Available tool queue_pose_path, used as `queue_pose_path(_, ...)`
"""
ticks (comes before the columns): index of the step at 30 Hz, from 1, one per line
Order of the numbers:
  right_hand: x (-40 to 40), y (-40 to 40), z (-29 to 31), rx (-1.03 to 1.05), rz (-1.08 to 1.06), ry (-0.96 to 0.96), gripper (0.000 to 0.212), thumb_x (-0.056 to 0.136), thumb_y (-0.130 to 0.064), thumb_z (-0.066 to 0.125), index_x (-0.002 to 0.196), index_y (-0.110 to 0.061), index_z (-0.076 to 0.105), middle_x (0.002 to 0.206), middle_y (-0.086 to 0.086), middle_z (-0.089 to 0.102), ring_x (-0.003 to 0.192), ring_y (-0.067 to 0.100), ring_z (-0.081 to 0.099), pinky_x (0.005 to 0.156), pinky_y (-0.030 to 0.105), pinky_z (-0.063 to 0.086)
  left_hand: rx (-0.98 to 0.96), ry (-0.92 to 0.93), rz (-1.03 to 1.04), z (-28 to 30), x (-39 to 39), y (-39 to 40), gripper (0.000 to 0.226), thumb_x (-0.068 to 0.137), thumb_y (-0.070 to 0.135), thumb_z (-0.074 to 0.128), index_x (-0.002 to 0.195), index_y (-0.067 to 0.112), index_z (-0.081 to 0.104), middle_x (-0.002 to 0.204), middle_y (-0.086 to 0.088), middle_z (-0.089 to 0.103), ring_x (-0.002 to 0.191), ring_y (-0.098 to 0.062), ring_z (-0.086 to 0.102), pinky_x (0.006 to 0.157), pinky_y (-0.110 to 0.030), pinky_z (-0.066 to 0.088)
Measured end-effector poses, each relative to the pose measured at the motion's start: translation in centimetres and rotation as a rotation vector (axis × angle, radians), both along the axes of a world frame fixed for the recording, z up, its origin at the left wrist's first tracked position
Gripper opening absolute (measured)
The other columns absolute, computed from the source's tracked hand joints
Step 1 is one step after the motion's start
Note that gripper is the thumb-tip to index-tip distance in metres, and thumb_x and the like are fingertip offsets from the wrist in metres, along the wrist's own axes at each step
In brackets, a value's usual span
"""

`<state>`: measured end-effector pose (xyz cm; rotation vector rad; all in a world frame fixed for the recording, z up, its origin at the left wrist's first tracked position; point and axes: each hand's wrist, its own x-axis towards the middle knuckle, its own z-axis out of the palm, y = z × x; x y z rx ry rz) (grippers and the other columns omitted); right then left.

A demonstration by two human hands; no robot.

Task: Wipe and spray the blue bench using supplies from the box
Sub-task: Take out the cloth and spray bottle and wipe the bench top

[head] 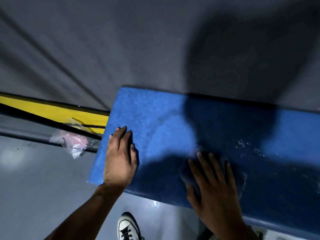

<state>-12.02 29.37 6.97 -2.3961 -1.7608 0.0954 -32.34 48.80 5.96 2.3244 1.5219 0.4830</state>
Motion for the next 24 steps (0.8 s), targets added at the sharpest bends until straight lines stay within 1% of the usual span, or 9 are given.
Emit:
queue_pose_path(3,-0.4,-2.3,-0.5,0.032,0.000,-0.024,0.063,0.079,-0.048,0.055,0.136,-0.022,0.066,0.154,0.006,0.052,0.141,0.036,0.049,0.110,0.066,0.036,-0.026,0.024,0.022,-0.1,1.6,-1.3,0.047,0.099,0.026,0.042,0.138,0.003,0.057,0.155,-0.018,0.044,0.148,-0.036,0.036,0.126,-0.050,0.023)
queue_pose_path(5,-0.5,-2.6,-0.5,0.027,-0.001,-0.032,0.064,0.079,-0.046,0.055,0.137,-0.021,0.065,0.154,0.007,0.052,0.141,0.036,0.049,0.110,0.066,0.036,-0.010,0.030,-0.063,-0.2,3.9,-3.3,0.048,0.097,0.026,0.045,0.138,0.004,0.058,0.155,-0.020,0.044,0.148,-0.037,0.038,0.125,-0.052,0.024)
queue_pose_path(7,-0.5,-2.4,-0.6,0.012,0.015,-0.035,0.066,0.078,-0.045,0.056,0.138,-0.020,0.064,0.155,0.007,0.050,0.142,0.036,0.048,0.111,0.065,0.035,0.014,0.036,-0.160,-0.6,6.7,-5.8,0.047,0.097,0.021,0.047,0.140,0.005,0.057,0.157,-0.019,0.043,0.149,-0.035,0.036,0.124,-0.054,0.025)
queue_pose_path(8,-0.4,-2.3,-0.6,-0.002,0.026,-0.033,0.066,0.078,-0.044,0.056,0.139,-0.020,0.063,0.156,0.007,0.049,0.143,0.036,0.047,0.112,0.065,0.035,0.012,0.051,-0.172,-0.6,8.0,-6.8,0.048,0.097,0.020,0.047,0.143,0.007,0.054,0.159,-0.018,0.041,0.151,-0.033,0.033,0.125,-0.053,0.024)
queue_pose_path(10,0.1,-1.6,-0.5,-0.026,0.047,-0.024,0.065,0.080,-0.042,0.057,0.141,-0.018,0.061,0.158,0.006,0.046,0.145,0.034,0.045,0.114,0.064,0.034,0.003,0.091,-0.128,-0.7,9.5,-7.8,0.049,0.098,0.020,0.046,0.146,0.011,0.050,0.162,-0.016,0.036,0.154,-0.030,0.028,0.126,-0.051,0.023)
queue_pose_path(13,1.7,0.2,-0.4,-0.067,0.081,-0.007,0.066,0.084,-0.041,0.055,0.145,-0.017,0.056,0.162,0.007,0.041,0.149,0.032,0.038,0.116,0.063,0.032,-0.005,0.113,-0.093,-0.8,9.8,-7.9,0.049,0.098,0.020,0.044,0.146,0.012,0.050,0.163,-0.014,0.036,0.155,-0.028,0.027,0.126,-0.050,0.023)
queue_pose_path(17,4.7,3.7,-0.2,-0.087,0.103,-0.001,0.066,0.090,-0.042,0.050,0.152,-0.020,0.046,0.166,0.003,0.034,0.153,0.031,0.031,0.119,0.061,0.027,0.002,0.108,-0.107,-0.8,9.8,-7.8,0.049,0.097,0.021,0.044,0.145,0.013,0.052,0.162,-0.014,0.038,0.154,-0.029,0.029,0.125,-0.051,0.024)
queue_pose_path(22,9.5,8.8,-0.3,-0.137,0.096,-0.037,0.073,0.081,-0.041,0.048,0.153,-0.025,0.043,0.164,0.004,0.037,0.151,0.035,0.031,0.118,0.063,0.023,0.033,0.104,-0.081,-0.8,9.9,-7.9,0.050,0.097,0.022,0.048,0.145,0.013,0.053,0.161,-0.013,0.039,0.154,-0.029,0.030,0.125,-0.051,0.025)
queue_pose_path(24,11.0,10.6,-0.2,-0.150,0.081,-0.074,0.073,0.080,-0.040,0.046,0.152,-0.026,0.043,0.161,0.004,0.040,0.150,0.035,0.033,0.117,0.063,0.024,0.066,0.104,-0.077,-1.0,9.9,-7.9,0.049,0.097,0.022,0.048,0.144,0.011,0.054,0.160,-0.013,0.040,0.153,-0.029,0.031,0.125,-0.051,0.026)
